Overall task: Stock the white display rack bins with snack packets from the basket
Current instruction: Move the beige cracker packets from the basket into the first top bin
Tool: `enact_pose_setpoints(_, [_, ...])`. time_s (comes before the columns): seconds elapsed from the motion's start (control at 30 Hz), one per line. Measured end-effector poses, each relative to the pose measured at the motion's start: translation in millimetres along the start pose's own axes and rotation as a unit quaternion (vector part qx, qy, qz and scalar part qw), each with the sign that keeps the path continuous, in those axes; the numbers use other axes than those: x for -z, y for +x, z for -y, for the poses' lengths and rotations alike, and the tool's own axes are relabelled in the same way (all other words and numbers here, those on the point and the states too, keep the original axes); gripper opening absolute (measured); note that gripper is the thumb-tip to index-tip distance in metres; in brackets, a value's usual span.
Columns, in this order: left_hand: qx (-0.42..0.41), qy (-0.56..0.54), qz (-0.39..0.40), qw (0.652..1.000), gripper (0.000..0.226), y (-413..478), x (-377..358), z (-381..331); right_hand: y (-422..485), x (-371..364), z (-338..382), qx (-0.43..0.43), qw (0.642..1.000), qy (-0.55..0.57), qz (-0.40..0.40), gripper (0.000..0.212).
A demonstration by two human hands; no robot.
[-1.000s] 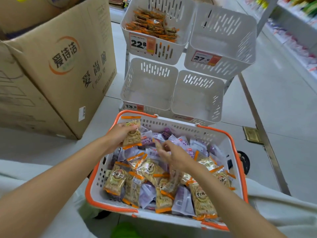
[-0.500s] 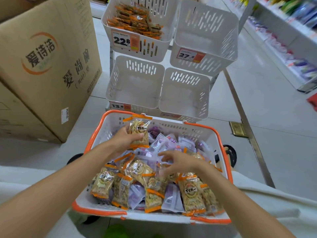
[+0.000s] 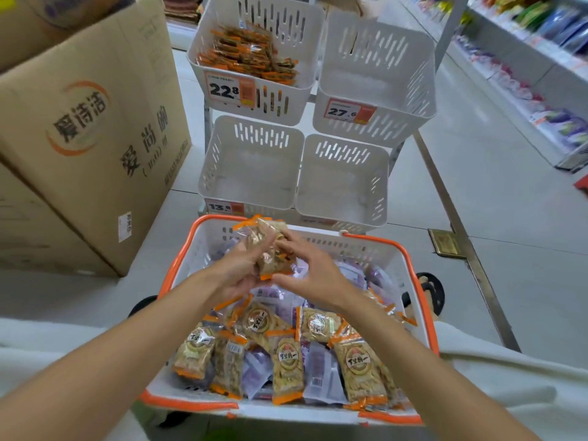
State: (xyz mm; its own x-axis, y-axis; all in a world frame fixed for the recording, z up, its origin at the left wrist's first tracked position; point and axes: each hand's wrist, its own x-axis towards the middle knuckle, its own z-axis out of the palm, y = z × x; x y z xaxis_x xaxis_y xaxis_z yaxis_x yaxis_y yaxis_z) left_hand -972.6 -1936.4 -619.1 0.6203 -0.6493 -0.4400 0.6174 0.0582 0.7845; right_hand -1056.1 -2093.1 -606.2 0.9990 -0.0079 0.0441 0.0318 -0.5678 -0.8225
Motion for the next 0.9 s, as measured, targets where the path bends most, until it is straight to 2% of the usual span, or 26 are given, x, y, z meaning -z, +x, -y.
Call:
enact_pose_setpoints(0.07, [-0.01, 0.007, -0.02, 1.0, 0.053, 0.5, 5.9, -1.2, 8.4, -0.9, 3.7, -0.097, 0.978, 0.179, -0.048, 0.046])
enact_pose_setpoints(0.13, [-0.01, 0.005, -0.021, 1.0, 0.045, 1.0, 8.9, -4.1, 20.3, 4.7, 1.0, -0.167, 0.951, 0.244, -0.09, 0.054])
enact_pose_setpoints(0.23, [-0.003, 0.021, 0.016, 1.0, 0.046, 2.6, 2.6, -9.3, 32.5, 4.4, 4.6, -0.171, 0.954, 0.245, -0.03, 0.027])
enact_pose_setpoints(0.3, [-0.016, 0.047, 0.037, 0.998, 0.053, 4.9, -1.3, -11.9, 39.0, 1.5, 11.0, -0.181, 0.95, 0.25, -0.043, 0.018])
enact_pose_setpoints(0.47, [-0.087, 0.123, -0.017, 0.989, 0.07, 15.0, 7.0, -21.2, 52.2, 5.6, 18.3, -0.147, 0.974, 0.15, -0.084, 0.021])
enact_pose_setpoints(0.57, [-0.111, 0.15, -0.039, 0.982, 0.08, 19.6, 10.3, -26.0, 54.0, 8.7, 15.2, -0.203, 0.961, 0.165, -0.087, 0.029])
enact_pose_setpoints(0.63, [-0.085, 0.082, -0.01, 0.993, 0.072, 19.2, 13.5, -25.9, 54.9, 16.2, 13.3, -0.219, 0.954, 0.181, -0.094, 0.026])
enact_pose_setpoints(0.73, [-0.03, -0.013, 0.01, 0.999, 0.041, 17.3, 15.8, -29.8, 59.0, 43.0, 15.4, -0.205, 0.945, 0.215, -0.135, 0.014])
enact_pose_setpoints(0.8, [-0.032, -0.051, -0.006, 0.998, 0.034, 17.9, 19.1, -35.8, 61.8, 66.7, 22.0, -0.179, 0.954, 0.223, -0.094, 0.017])
enact_pose_setpoints(0.9, [-0.03, -0.045, 0.006, 0.999, 0.051, 19.4, 21.1, -48.5, 67.5, 91.3, 38.7, -0.16, 0.98, 0.112, 0.033, 0.026])
